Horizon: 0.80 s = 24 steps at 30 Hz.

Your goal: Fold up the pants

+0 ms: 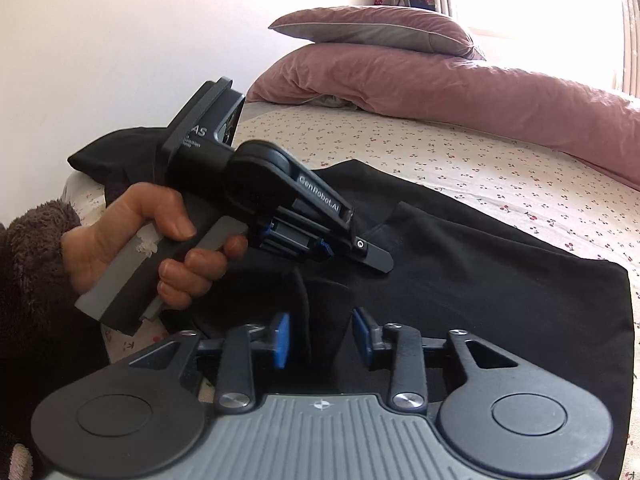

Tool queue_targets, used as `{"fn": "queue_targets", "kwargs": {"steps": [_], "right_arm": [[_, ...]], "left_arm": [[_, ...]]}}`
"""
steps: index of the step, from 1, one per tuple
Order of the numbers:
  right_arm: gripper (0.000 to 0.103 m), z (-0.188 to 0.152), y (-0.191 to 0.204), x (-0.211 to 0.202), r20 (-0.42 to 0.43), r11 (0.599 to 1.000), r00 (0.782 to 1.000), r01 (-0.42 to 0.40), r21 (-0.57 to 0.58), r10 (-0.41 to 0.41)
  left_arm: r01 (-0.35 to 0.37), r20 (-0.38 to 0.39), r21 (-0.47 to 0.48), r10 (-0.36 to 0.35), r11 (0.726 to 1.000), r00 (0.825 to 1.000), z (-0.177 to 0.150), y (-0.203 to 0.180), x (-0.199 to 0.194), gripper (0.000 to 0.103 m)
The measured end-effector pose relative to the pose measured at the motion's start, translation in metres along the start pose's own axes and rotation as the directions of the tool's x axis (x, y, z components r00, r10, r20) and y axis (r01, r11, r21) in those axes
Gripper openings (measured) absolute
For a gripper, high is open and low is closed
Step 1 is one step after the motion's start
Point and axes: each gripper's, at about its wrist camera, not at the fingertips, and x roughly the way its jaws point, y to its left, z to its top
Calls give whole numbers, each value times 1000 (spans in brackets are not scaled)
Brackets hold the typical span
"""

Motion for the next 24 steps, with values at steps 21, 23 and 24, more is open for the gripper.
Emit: {"fn": "queue_targets", "kwargs": {"steps": [21, 23, 24], "right_arm": [[69, -8, -50, 34, -72, 957, 962, 272, 105, -265], [69, -8, -46, 37, -79, 964, 967, 249, 92, -242], [69, -8, -44, 39, -80, 967, 969, 241, 84, -234]], "left_arm": [[-330, 118, 111, 317, 938, 941, 40, 44, -96, 3], [-359, 142, 90, 345, 929, 928, 45, 53, -111, 3], [-374, 153, 76, 359, 925, 921, 47, 59, -120, 3]]}}
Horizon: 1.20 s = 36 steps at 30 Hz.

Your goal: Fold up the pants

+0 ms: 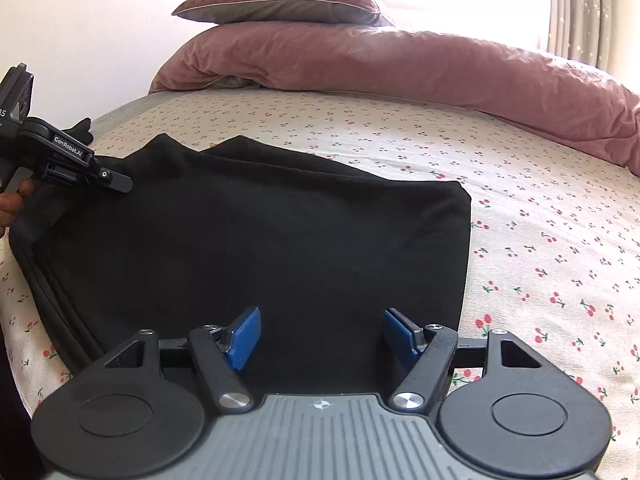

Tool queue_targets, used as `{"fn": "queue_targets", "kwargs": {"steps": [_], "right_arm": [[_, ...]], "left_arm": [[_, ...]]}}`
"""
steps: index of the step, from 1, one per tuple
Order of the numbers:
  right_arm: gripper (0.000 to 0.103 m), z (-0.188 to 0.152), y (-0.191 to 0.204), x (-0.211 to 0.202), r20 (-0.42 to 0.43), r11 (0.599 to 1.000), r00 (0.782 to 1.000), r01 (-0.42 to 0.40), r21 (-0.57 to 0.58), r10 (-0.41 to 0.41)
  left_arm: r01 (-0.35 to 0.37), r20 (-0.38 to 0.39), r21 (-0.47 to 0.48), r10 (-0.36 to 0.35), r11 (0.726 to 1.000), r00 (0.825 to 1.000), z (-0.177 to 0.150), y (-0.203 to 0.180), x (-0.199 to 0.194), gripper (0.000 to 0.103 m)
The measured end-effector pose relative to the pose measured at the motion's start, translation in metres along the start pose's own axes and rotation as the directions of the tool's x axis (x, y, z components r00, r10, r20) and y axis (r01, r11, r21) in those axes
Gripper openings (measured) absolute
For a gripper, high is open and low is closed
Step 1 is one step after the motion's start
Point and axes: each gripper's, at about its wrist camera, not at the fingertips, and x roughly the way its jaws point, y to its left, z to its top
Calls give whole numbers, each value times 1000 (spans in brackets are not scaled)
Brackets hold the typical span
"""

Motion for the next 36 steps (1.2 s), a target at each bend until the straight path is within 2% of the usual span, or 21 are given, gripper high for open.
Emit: {"fn": "queue_targets", "kwargs": {"steps": [6, 12, 15, 17, 19, 20, 21, 23, 24, 25, 26, 27, 28, 29, 31, 34, 36], "right_arm": [[70, 3, 18, 10, -9, 997, 999, -34, -71, 33], [70, 8, 35, 18, -2, 990, 996, -84, -112, 84], [70, 9, 42, 21, 1, 985, 994, -112, -129, 113], [70, 10, 47, 24, 0, 982, 992, -124, -140, 125], [70, 11, 52, 26, 1, 979, 991, -134, -151, 135], [72, 12, 54, 27, 2, 979, 991, -135, -154, 137], [73, 14, 57, 28, 4, 979, 991, -132, -157, 135], [73, 15, 60, 27, 11, 978, 991, -128, -166, 132], [73, 16, 61, 26, 19, 977, 991, -127, -170, 132], [73, 16, 62, 24, 28, 977, 991, -127, -173, 134], [73, 16, 62, 21, 36, 976, 990, -127, -176, 136], [73, 17, 64, 21, 45, 976, 990, -126, -178, 136], [73, 18, 65, 20, 53, 976, 989, -124, -182, 135], [73, 18, 66, 18, 58, 975, 989, -126, -185, 139], [73, 22, 70, 16, 62, 971, 985, -143, -192, 158], [73, 28, 75, 17, 61, 966, 980, -173, -190, 188], [73, 30, 79, 18, 53, 962, 976, -196, -191, 209]], "left_arm": [[-38, 25, -107, 41, 994, 999, 6, 48, -26, 3], [-87, 86, -193, 105, 977, 991, 7, 91, -60, 3], [-155, 121, -220, 185, 963, 975, 7, 111, -77, 3], [-213, 144, -229, 250, 950, 958, 8, 121, -85, 3], [-245, 153, -232, 284, 941, 947, 8, 132, -88, 3], [-241, 158, -232, 281, 942, 947, 7, 135, -89, 4], [-234, 166, -236, 276, 943, 947, 6, 136, -91, 8], [-257, 204, -224, 303, 940, 931, 3, 132, -99, 11], [-275, 224, -199, 317, 941, 921, 2, 127, -104, 20], [-289, 250, -171, 325, 942, 912, -1, 121, -108, 35], [-300, 280, -149, 331, 942, 901, -3, 114, -113, 44], [-307, 309, -131, 333, 943, 891, -7, 107, -118, 59], [-306, 331, -112, 326, 945, 885, -10, 100, -121, 65], [-299, 344, -72, 305, 952, 888, -13, 92, -124, 65], [-263, 334, 16, 243, 965, 911, -18, 76, -122, 70], [-176, 254, 147, 134, 973, 958, -27, 52, -108, 74], [-104, 180, 221, 64, 970, 982, -35, 37, -95, 74]]}}
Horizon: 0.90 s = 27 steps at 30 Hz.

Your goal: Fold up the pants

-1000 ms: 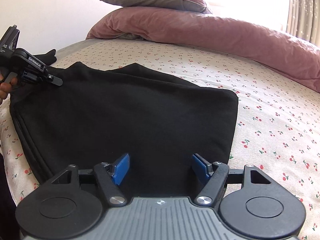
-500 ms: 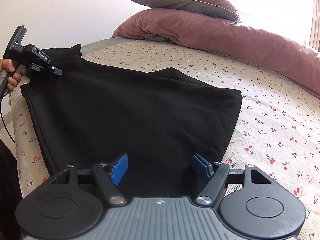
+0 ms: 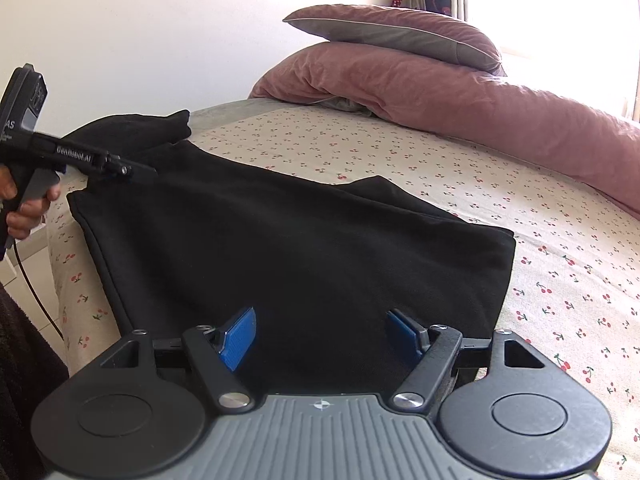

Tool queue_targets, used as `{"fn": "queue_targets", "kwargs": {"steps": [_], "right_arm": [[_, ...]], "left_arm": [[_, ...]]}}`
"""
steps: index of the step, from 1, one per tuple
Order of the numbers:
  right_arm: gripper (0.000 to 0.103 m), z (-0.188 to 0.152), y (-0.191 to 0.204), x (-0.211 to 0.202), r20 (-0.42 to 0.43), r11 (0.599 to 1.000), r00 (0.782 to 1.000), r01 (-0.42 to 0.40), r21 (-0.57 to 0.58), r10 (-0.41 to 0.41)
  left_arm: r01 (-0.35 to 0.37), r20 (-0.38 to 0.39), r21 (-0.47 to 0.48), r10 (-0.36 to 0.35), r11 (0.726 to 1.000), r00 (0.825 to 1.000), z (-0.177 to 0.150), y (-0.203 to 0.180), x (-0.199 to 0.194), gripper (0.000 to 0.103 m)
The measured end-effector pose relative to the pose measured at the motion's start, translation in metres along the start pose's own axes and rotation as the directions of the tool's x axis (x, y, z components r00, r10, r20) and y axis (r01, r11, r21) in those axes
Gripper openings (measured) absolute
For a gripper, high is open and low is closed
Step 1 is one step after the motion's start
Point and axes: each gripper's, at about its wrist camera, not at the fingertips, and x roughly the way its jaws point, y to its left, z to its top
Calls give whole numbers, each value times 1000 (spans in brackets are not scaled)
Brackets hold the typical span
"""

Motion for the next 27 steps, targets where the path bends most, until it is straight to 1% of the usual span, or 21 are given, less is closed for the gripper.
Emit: {"fn": "queue_targets", "kwargs": {"steps": [2, 3, 4, 6, 7, 10, 14, 16, 18, 19, 21, 23, 25, 27], "right_arm": [[73, -3, 4, 2, -20, 999, 1000, -21, -25, 20], [72, -6, 6, 3, -35, 999, 999, -26, -43, 24], [72, -9, 8, 3, -55, 998, 998, -26, -63, 23], [72, -20, 11, 4, -97, 995, 995, -16, -98, 7], [73, -26, 9, 0, -94, 994, 996, -16, -104, 7], [73, -38, -3, -16, -79, 996, 997, -13, -83, 6], [73, -49, -19, -33, -64, 996, 998, 3, -90, -9], [73, -51, -26, -40, -65, 994, 997, 38, -100, -44], [73, -51, -34, -46, -66, 995, 996, 61, -73, -66], [73, -50, -38, -49, -65, 996, 995, 70, -52, -73], [73, -48, -43, -53, -59, 997, 995, 81, -17, -82], [73, -46, -42, -55, -46, 996, 995, 85, -2, -85], [73, -44, -39, -55, -39, 997, 996, 75, -4, -75], [72, -42, -32, -51, -42, 999, 998, 51, -14, -52]], "left_arm": [[80, -64, 49, -77, 996, 995, -8, -14, 9, 74], [104, -102, 81, -96, 991, 990, -13, -22, 13, 74], [109, -131, 114, -94, 988, 987, -19, -27, 16, 74], [88, -149, 190, -60, 978, 987, -29, -33, 18, 75], [91, -153, 212, -59, 973, 987, -32, -34, 16, 75], [96, -162, 223, -60, 970, 985, -37, -31, 8, 75], [54, -163, 225, -17, 973, 986, -39, -28, -3, 75], [27, -169, 223, 12, 974, 986, -36, -32, -2, 75], [11, -164, 222, 26, 975, 986, -32, -38, 0, 75], [16, -156, 222, 19, 975, 987, -31, -40, -1, 75], [51, -121, 223, -24, 973, 992, -29, -48, -4, 76], [93, -89, 220, -75, 971, 993, -28, -57, -7, 76], [145, -79, 222, -131, 964, 988, -27, -67, -7, 77], [191, -91, 221, -175, 956, 980, -29, -73, -4, 77]]}}
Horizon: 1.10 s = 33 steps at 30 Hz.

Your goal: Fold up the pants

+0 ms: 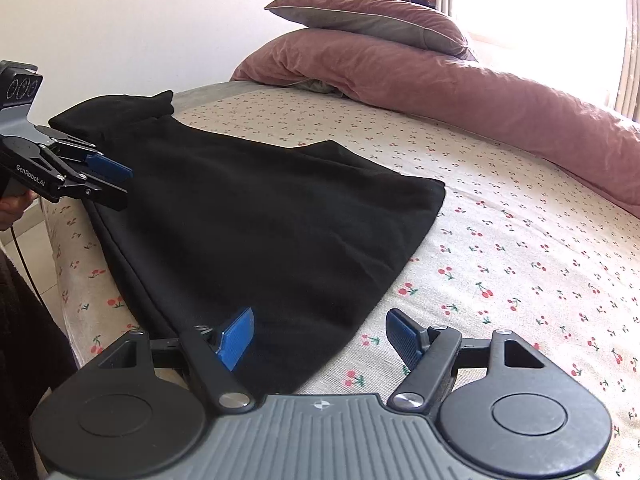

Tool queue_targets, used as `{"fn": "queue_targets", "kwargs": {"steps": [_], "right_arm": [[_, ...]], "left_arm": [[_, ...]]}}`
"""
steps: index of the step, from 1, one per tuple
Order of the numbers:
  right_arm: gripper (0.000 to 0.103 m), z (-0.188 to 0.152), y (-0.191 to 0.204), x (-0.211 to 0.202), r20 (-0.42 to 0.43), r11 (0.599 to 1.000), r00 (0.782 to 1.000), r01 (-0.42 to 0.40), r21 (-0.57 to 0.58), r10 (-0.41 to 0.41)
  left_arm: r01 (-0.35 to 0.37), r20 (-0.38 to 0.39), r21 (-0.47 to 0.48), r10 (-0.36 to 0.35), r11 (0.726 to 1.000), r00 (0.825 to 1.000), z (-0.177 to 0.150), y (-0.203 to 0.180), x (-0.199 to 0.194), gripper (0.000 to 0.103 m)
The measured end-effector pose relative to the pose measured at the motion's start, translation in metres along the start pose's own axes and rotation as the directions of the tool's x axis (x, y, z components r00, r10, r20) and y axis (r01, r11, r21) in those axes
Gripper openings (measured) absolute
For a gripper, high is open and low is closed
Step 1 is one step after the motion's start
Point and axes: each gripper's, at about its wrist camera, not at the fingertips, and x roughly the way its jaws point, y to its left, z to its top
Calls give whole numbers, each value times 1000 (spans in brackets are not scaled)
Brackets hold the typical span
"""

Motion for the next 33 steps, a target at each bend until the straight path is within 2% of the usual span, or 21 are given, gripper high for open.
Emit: {"fn": "queue_targets", "kwargs": {"steps": [2, 5, 7, 11, 13, 15, 17, 19, 22, 24, 25, 26, 30, 33], "right_arm": [[71, 1, 7, 5, -20, 1000, 1000, -20, -12, 20], [72, -2, 15, 10, -61, 998, 998, -8, -55, 5], [72, -5, 14, 7, -64, 998, 998, -7, -59, 3], [73, -11, 4, -4, -91, 999, 995, -36, -34, 33], [73, -11, -5, -11, -90, 997, 993, -67, 29, 70], [73, -11, -17, -15, -87, 981, 986, -131, 146, 145], [72, -13, -30, -16, -75, 933, 968, -208, 292, 240], [68, -17, -42, -10, -66, 865, 947, -258, 431, 315], [50, -27, -57, 4, -35, 732, 914, -300, 612, 404], [33, -31, -62, 12, -21, 647, 892, -310, 697, 451], [30, -31, -65, 13, -14, 625, 890, -309, 717, 456], [25, -31, -66, 13, -8, 617, 890, -310, 724, 456], [19, -20, -65, 6, 47, 599, 887, -348, 721, 460], [19, -9, -66, 1, 97, 583, 875, -396, 709, 475]], "left_arm": [[19, -35, 10, -19, 1000, 999, -2, -5, 8, 77], [-30, -124, 54, 36, 998, 992, -11, -8, 19, 77], [-43, -115, 103, 55, 994, 992, -17, -10, 17, 77], [-36, -115, 142, 53, 989, 992, -23, -11, 6, 79], [-43, -86, 154, 57, 987, 995, -25, -13, 0, 80], [-36, -36, 181, 43, 983, 998, -25, -19, -4, 80], [-7, 19, 218, 3, 976, 1000, -25, -30, -6, 80], [39, 33, 231, -48, 972, 998, -24, -39, -3, 81], [106, 22, 237, -114, 966, 993, -22, -59, 10, 81], [143, 14, 246, -151, 959, 988, -22, -74, 19, 81], [157, 11, 256, -166, 954, 986, -23, -84, 23, 81], [162, 9, 270, -171, 949, 985, -24, -93, 27, 81], [160, 39, 291, -179, 943, 983, -22, -123, 37, 81], [134, 76, 281, -161, 950, 984, -19, -140, 46, 80]]}}
